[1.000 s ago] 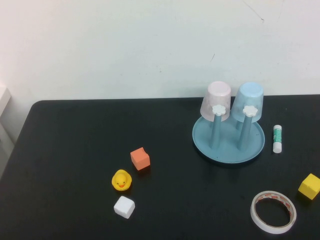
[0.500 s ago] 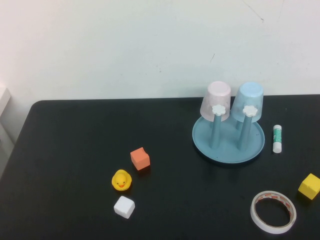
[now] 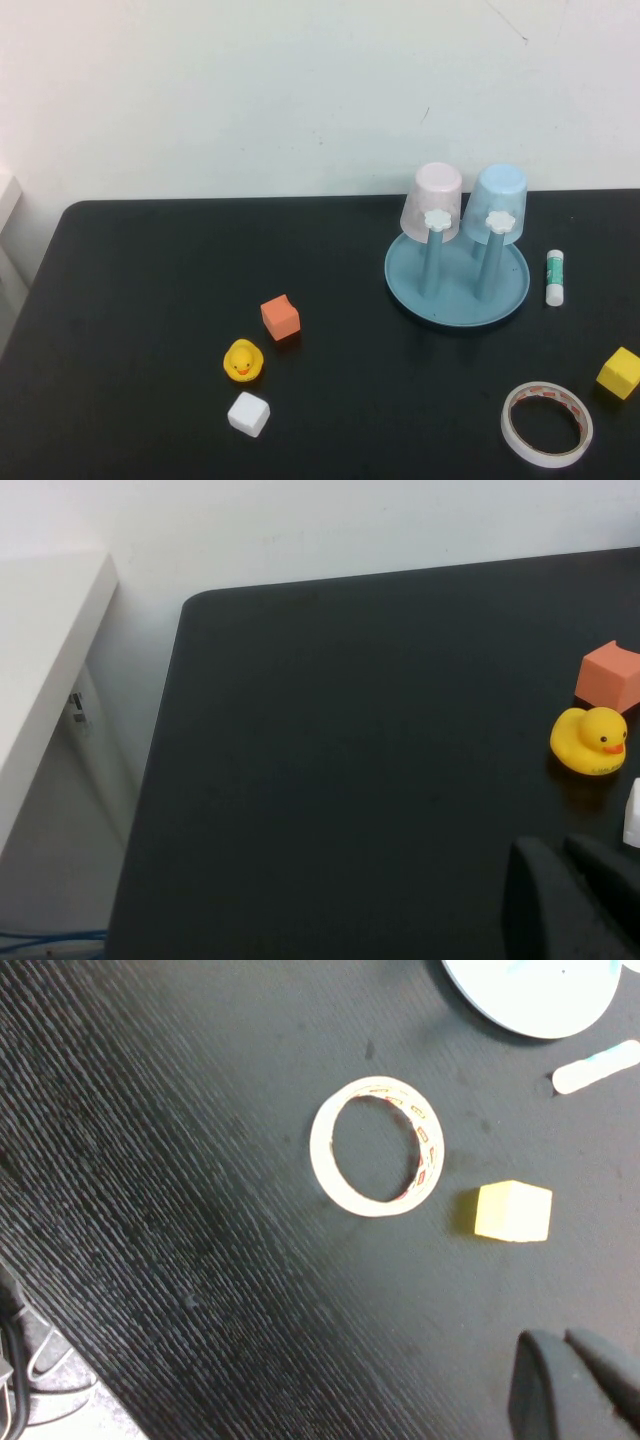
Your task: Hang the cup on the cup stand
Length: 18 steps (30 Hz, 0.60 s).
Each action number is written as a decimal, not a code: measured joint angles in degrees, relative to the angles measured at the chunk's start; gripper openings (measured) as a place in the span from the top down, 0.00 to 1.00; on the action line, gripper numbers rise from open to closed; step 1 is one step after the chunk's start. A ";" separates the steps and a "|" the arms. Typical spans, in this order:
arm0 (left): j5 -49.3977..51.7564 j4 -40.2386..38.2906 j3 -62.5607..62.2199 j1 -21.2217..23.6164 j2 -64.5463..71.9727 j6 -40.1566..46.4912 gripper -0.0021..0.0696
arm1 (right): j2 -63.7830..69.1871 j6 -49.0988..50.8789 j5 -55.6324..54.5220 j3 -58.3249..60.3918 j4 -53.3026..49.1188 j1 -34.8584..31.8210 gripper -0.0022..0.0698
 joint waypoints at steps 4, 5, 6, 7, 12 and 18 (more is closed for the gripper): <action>0.03 0.00 0.00 0.00 0.00 0.00 0.97 | 0.00 0.00 0.00 0.00 0.00 0.00 0.97; 0.02 0.00 0.00 0.00 0.00 0.00 0.97 | 0.00 0.00 0.00 0.00 0.00 0.00 0.97; 0.02 0.00 0.00 0.00 0.00 0.00 0.97 | 0.00 0.00 0.00 0.00 0.00 0.00 0.97; 0.02 0.00 0.00 0.00 0.00 0.03 0.97 | 0.00 0.00 0.00 0.00 0.00 0.00 0.97; 0.02 0.00 0.00 0.00 0.00 0.03 0.97 | -0.41 -0.93 0.00 0.10 -0.27 0.00 0.97; 0.02 0.00 0.00 0.00 0.00 0.14 0.97 | -7.80 -2.16 -12.14 1.63 0.24 -8.01 0.97</action>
